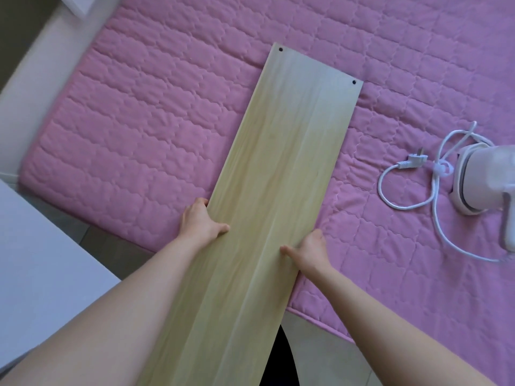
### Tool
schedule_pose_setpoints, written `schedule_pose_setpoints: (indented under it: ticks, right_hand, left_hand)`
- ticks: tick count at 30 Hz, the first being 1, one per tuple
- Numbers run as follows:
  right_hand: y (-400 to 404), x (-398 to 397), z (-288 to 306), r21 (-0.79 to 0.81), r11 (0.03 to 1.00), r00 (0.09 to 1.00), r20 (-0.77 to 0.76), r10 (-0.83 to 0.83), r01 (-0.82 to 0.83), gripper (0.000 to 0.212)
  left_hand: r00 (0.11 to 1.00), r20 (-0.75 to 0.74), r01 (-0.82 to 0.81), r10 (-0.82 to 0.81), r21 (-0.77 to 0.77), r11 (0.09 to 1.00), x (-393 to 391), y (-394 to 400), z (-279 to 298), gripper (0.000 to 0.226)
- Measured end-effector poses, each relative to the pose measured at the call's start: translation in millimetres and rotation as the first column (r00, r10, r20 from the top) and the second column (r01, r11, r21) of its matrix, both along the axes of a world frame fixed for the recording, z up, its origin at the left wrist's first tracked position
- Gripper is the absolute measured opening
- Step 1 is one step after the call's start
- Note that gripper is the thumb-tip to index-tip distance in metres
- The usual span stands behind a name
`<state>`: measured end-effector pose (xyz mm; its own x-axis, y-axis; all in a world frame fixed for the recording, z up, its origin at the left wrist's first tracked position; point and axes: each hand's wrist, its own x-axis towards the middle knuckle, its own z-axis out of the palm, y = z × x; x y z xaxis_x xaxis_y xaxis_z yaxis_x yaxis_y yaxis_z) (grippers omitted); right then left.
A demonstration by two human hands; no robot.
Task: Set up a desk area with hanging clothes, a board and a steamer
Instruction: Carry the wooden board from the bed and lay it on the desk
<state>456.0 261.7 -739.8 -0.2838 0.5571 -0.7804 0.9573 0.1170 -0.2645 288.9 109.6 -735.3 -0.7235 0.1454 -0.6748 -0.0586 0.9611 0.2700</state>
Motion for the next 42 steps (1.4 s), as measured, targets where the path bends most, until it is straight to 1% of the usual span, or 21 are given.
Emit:
schedule_pose_setpoints:
  ticks: [3,5,7,8,10,12,14,17,20,22,24,27,31,32,36,39,42]
  right_hand:
    - [-5.7,9.1,6.9,0.005,0.992,0.991,0.037,0.129,-0.129,0.035]
    - [-3.0,7.8,12.6,0.012,0.969,0.969,0.040,0.245,-0.246,0.022]
    - [1.2,3.2,21.7,-0.017,0.942,0.940,0.053,0.336,-0.335,0.017]
    - [3.0,1.1,26.9,-0.026,0.931,0.929,0.059,0.366,-0.365,0.019]
    - [5.9,-0.5,39.5,-0.017,0.917,0.916,0.038,0.399,-0.399,0.035]
    - [6.1,-2.2,55.2,0.042,0.881,0.881,-0.033,0.472,-0.471,0.049]
    - [5.2,-8.6,72.1,0.151,0.817,0.807,-0.137,0.574,-0.556,0.057]
    - [2.4,-24.6,94.1,0.348,0.702,0.661,-0.248,0.708,-0.621,0.060]
    - [-1.1,-41.9,111.2,0.470,0.587,0.543,-0.243,0.804,-0.659,0.065]
    - [-2.3,-52.0,121.5,0.535,0.497,0.470,-0.200,0.860,-0.683,0.071]
    - [-2.4,-58.5,133.8,0.586,0.392,0.387,-0.141,0.911,-0.709,0.075]
    - [3.3,-59.6,151.5,0.649,0.218,0.237,-0.060,0.970,-0.729,0.069]
    - [15.6,-52.1,169.1,0.683,0.040,0.083,0.031,0.996,-0.729,0.056]
    - [17.5,-49.9,172.4,0.681,0.014,0.056,0.040,0.998,-0.732,0.051]
    - [18.0,-35.6,179.1,0.694,-0.016,-0.018,0.005,1.000,-0.719,0.035]
    - [15.0,-24.3,177.7,0.709,-0.025,-0.035,0.001,0.999,-0.705,0.034]
    - [13.0,-17.7,177.7,0.694,-0.067,-0.048,0.048,0.998,-0.717,0.033]
  left_hand:
    - [0.997,0.045,-0.066,0.065,0.022,0.998,14.2,-15.4,8.8,0.077]
    - [0.996,0.048,-0.075,0.073,0.039,0.996,18.4,-22.3,13.4,0.074]
    - [0.996,0.045,-0.077,0.074,0.077,0.994,21.5,-27.9,17.7,0.070]
    - [0.997,0.042,-0.076,0.072,0.100,0.992,23.1,-29.8,20.5,0.067]
    - [0.998,0.033,-0.053,0.049,0.133,0.990,28.1,-30.5,27.2,0.063]
    - [1.000,0.002,-0.016,0.016,0.158,0.987,35.0,-31.2,34.7,0.060]
    - [0.999,-0.031,0.018,-0.012,0.193,0.981,41.3,-33.0,44.2,0.056]
    - [0.998,-0.051,0.058,-0.046,0.254,0.966,47.0,-36.3,59.4,0.050]
    - [0.998,-0.018,0.070,-0.068,0.300,0.951,52.6,-34.2,78.2,0.046]
    - [0.999,0.009,0.045,-0.052,0.341,0.939,58.3,-29.6,91.4,0.043]
    - [0.999,0.004,0.038,-0.042,0.346,0.938,65.0,-24.8,103.6,0.044]
    - [0.997,-0.042,0.075,-0.065,0.324,0.943,74.9,-19.1,117.4,0.047]
    - [0.987,-0.066,0.158,-0.144,0.317,0.935,84.3,-15.4,136.1,0.042]
    - [0.984,-0.072,0.180,-0.166,0.312,0.933,86.8,-15.5,140.4,0.041]
    - [0.959,-0.106,0.283,-0.264,0.272,0.920,99.4,-21.6,154.2,0.039]
    - [0.943,-0.104,0.331,-0.315,0.242,0.912,106.4,-30.7,157.3,0.036]
    - [0.936,-0.098,0.351,-0.338,0.206,0.913,113.7,-36.6,156.7,0.033]
